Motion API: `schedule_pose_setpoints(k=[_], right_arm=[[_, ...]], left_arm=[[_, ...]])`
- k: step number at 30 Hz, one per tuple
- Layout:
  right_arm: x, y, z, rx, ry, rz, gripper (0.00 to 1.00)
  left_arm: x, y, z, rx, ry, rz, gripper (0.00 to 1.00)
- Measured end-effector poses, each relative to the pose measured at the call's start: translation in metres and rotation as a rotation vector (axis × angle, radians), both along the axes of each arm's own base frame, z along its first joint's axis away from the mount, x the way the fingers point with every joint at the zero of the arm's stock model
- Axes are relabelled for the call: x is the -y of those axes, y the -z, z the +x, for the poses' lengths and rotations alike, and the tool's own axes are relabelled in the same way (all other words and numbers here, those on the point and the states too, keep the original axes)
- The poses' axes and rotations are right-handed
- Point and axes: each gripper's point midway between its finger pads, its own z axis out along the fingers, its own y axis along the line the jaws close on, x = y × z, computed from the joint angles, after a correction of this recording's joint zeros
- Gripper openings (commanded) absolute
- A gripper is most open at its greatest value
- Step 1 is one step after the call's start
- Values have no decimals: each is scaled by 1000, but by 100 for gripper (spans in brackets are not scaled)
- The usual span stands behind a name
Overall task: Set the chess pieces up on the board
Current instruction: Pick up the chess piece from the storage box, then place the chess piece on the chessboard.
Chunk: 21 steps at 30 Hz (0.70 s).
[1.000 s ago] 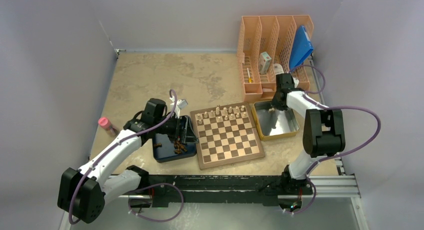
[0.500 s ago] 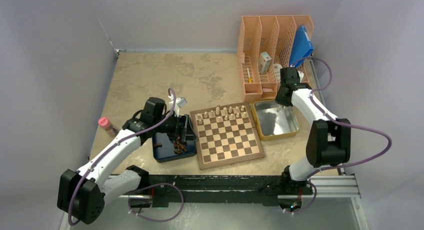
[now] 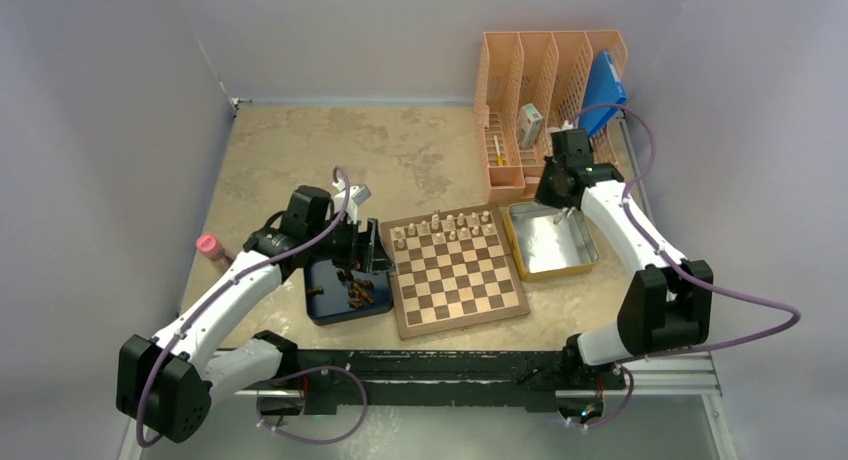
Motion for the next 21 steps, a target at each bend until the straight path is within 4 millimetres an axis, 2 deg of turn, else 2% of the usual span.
schedule_pose_setpoints(k=[2, 6, 11, 13, 16, 18, 21], right_arm=[[-21, -4, -1, 5, -43, 34, 0], [-77, -20, 0, 26, -142, 103, 1], [-170, -33, -7, 23, -308, 158, 0], [-200, -28, -14, 4, -362, 165, 0], [-241, -10, -30, -50, -427, 147, 0], [-260, 5, -42, -82, -459, 122, 0], [-277, 21, -57, -113, -495, 96, 0]], left_arm=[[-4, 4, 0, -12, -18, 26, 78], [-11, 8, 0, -36, -55, 70, 79], [-15, 3, -1, -69, -95, 87, 79], [-18, -7, 1, -58, -121, 97, 79], [-22, -20, 3, -25, -151, 99, 79], [-26, -29, 3, -4, -176, 99, 79], [-32, -39, -2, 16, -206, 99, 80]])
